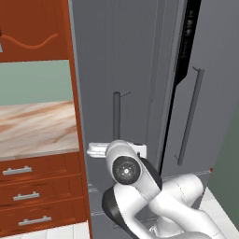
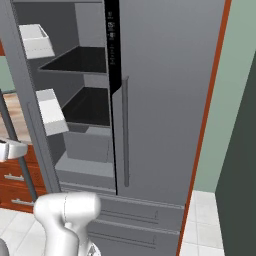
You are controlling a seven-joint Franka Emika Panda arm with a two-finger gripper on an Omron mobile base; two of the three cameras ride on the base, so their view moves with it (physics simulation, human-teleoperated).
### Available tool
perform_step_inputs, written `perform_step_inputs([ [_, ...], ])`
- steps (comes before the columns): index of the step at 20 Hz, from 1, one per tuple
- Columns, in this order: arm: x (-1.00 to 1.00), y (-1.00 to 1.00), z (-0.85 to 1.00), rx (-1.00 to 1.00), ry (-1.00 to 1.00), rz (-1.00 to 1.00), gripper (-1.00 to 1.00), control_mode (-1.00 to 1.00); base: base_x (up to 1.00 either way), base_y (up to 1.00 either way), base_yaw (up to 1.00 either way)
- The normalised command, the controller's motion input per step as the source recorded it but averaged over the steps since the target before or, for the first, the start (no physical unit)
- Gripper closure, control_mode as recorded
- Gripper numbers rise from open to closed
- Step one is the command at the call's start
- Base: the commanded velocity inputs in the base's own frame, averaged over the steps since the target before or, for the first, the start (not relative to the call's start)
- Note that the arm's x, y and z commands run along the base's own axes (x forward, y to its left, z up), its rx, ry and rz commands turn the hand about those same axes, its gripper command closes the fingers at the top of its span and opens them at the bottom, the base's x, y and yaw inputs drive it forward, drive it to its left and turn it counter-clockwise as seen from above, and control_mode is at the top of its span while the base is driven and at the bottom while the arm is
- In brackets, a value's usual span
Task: Retrieve the sausage and cheese from the fridge and place them on the cutting board on the counter.
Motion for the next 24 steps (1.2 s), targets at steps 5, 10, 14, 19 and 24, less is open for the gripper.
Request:
perform_step_inputs([
  [5, -0.19, 0.00, 0.00, 0.00, -0.09, 0.01, -1.00, -1.00, 0.00, 0.00, 0.00],
  [10, -0.27, 0.00, 0.07, 0.00, -0.03, 0.00, -1.00, -1.00, 0.00, 0.00, 0.00],
  [14, -0.24, 0.00, 0.08, 0.02, 0.00, 0.03, -1.00, -1.00, 0.00, 0.00, 0.00],
  [19, -0.38, -0.15, 0.06, 0.17, 0.00, 0.14, -1.00, -1.00, 0.00, 0.00, 0.00],
  [24, -0.31, -0.44, 0.06, 0.59, 0.00, 0.13, -1.00, -1.00, 0.00, 0.00, 0.00],
])
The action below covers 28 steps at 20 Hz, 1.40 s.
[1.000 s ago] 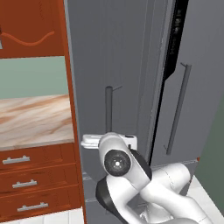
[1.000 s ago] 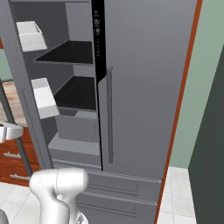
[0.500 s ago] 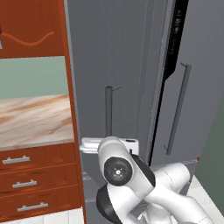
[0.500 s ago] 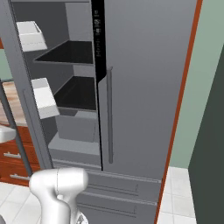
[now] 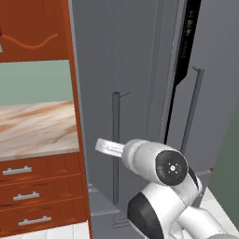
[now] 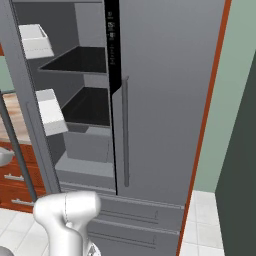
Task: Retrieve the sausage and cheese from the fridge and place them on the cutting board on the counter.
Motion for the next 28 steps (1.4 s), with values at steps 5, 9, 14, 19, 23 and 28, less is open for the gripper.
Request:
perform_step_inputs([
  [5, -0.23, -0.37, 0.16, 0.63, 0.00, 0.03, -1.00, -1.00, 0.00, 0.00, 0.00],
  [9, -0.13, -0.37, 0.18, 0.51, 0.00, 0.00, -1.00, -1.00, 0.00, 0.00, 0.00],
  [14, -0.20, -0.42, 0.18, 0.39, 0.00, 0.00, -1.00, -1.00, 0.00, 0.00, 0.00],
  [19, -0.11, -0.44, 0.09, 0.24, 0.00, 0.00, -1.00, -1.00, 0.00, 0.00, 0.00],
  [23, -0.02, -0.44, 0.10, 0.16, 0.00, 0.00, -1.00, -1.00, 0.00, 0.00, 0.00],
  [28, -0.01, -0.47, 0.09, 0.18, 0.00, 0.00, -1.00, -1.00, 0.00, 0.00, 0.00],
])
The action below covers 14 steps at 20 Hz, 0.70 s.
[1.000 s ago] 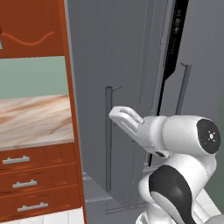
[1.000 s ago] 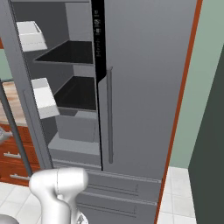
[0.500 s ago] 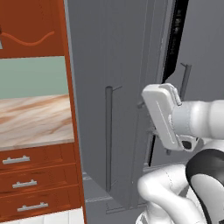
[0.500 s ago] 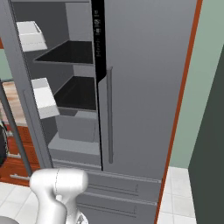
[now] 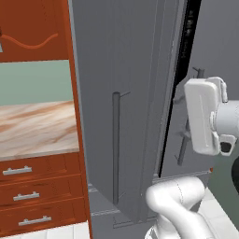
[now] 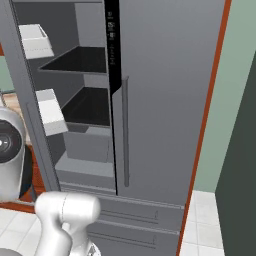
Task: Retrieve the sausage and cheese from the fridge and place them on the cutting board on the counter.
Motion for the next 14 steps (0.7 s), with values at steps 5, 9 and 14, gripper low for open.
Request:
perform_step_inputs([
  [5, 0.08, -0.40, 0.05, 0.16, 0.00, 0.04, -1.00, -1.00, 0.00, 0.00, 0.00],
  [9, 0.32, -0.40, 0.00, 0.08, 0.00, 0.11, -1.00, -1.00, 0.00, 0.00, 0.00],
  [14, 0.38, -0.39, 0.00, 0.01, 0.02, 0.17, -1.00, -1.00, 0.00, 0.00, 0.00],
])
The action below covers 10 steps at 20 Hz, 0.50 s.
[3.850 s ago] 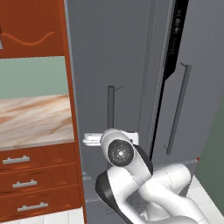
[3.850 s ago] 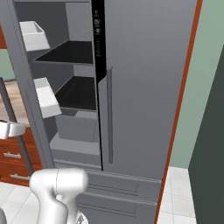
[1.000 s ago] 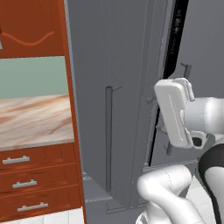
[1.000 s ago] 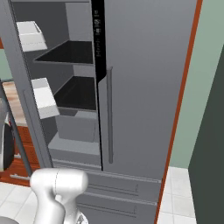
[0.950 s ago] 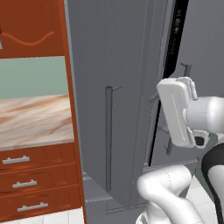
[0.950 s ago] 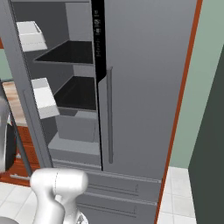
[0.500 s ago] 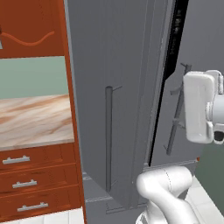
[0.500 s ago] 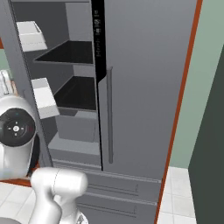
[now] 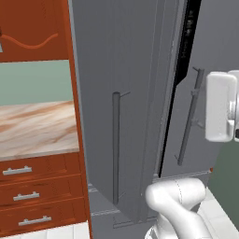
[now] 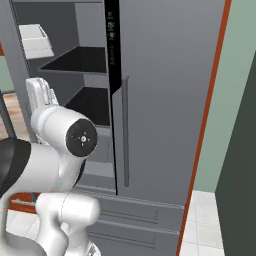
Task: Retrieve the sausage and cheese from the fridge and place them on the cutting board on the counter.
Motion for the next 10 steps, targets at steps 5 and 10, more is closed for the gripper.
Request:
perform_step_inputs([
  [5, 0.40, -0.21, 0.00, 0.03, -0.01, 0.22, -1.00, -1.00, 0.00, 0.00, 0.00],
  [10, 0.44, -0.02, -0.03, 0.00, -0.08, 0.22, -1.00, -1.00, 0.00, 0.00, 0.00],
])
